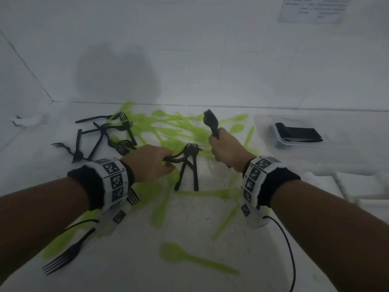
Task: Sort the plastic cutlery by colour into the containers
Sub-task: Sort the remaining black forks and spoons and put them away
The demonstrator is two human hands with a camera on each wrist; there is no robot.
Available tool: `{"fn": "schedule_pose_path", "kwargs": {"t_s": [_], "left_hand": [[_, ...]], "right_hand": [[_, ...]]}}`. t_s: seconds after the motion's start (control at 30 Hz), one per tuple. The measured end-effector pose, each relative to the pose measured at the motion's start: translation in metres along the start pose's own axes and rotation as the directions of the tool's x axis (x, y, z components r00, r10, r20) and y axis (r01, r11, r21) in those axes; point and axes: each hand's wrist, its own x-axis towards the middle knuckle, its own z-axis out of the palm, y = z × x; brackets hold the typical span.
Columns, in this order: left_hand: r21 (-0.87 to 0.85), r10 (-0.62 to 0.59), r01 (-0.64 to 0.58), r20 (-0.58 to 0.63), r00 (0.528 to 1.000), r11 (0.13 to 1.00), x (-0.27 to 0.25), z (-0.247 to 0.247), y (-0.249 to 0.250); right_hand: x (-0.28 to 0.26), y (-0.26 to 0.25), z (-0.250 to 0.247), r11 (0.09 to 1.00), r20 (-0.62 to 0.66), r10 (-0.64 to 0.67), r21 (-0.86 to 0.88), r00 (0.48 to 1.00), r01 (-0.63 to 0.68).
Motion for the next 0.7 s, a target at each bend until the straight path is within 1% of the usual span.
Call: {"fn": "schedule_pose_path", "kwargs": {"t_s": [0.07, 0.13, 0.2, 0.27, 0.37, 0.43, 0.53, 0.6, 0.63, 0.7], "left_hand": [[0.061, -0.023, 0.023, -0.001, 1.000, 0.998, 0.000, 0.004, -0.001], [0.078, -0.056, 0.056, -0.011, 0.998, 0.995, 0.003, 0.007, 0.005], [0.084, -0.100, 0.100, -0.014, 0.995, 0.991, 0.008, 0.011, 0.017], [0.087, -0.145, 0.146, -0.021, 0.989, 0.985, 0.014, 0.016, 0.027], [0.105, -0.176, 0.174, 0.006, 0.984, 0.979, 0.023, 0.022, 0.034], [0.058, -0.193, 0.191, 0.021, 0.981, 0.980, 0.028, 0.024, 0.034], [-0.098, -0.233, 0.233, 0.013, 0.972, 0.968, 0.028, 0.021, 0.030], [-0.150, -0.242, 0.242, 0.019, 0.970, 0.959, 0.026, 0.020, 0.028], [-0.146, -0.245, 0.245, 0.020, 0.969, 0.959, 0.024, 0.019, 0.027], [-0.081, -0.238, 0.238, 0.012, 0.971, 0.968, 0.022, 0.020, 0.028]], "right_hand": [[-0.001, 0.001, 0.013, 0.998, 0.040, -0.019, -0.065, 0.999, 0.022], [-0.002, 0.002, 0.019, 0.991, 0.044, -0.015, -0.136, 0.999, 0.021], [-0.002, 0.005, 0.018, 0.994, 0.010, 0.014, -0.110, 1.000, -0.013], [0.000, 0.010, 0.011, 0.997, -0.036, 0.058, -0.042, 0.998, -0.060], [0.003, 0.019, -0.001, 0.998, -0.085, 0.069, -0.006, 0.994, -0.069], [0.004, 0.022, -0.003, 0.998, -0.104, 0.068, -0.003, 0.992, -0.069], [0.002, 0.020, 0.001, 0.997, -0.095, 0.074, 0.010, 0.993, -0.074], [0.001, 0.019, 0.007, 0.997, -0.082, 0.035, -0.068, 0.996, -0.041], [0.000, 0.018, 0.010, 0.991, -0.061, 0.015, -0.129, 0.998, -0.023], [0.000, 0.015, 0.019, 0.967, 0.004, -0.013, -0.253, 1.000, 0.013]]}}
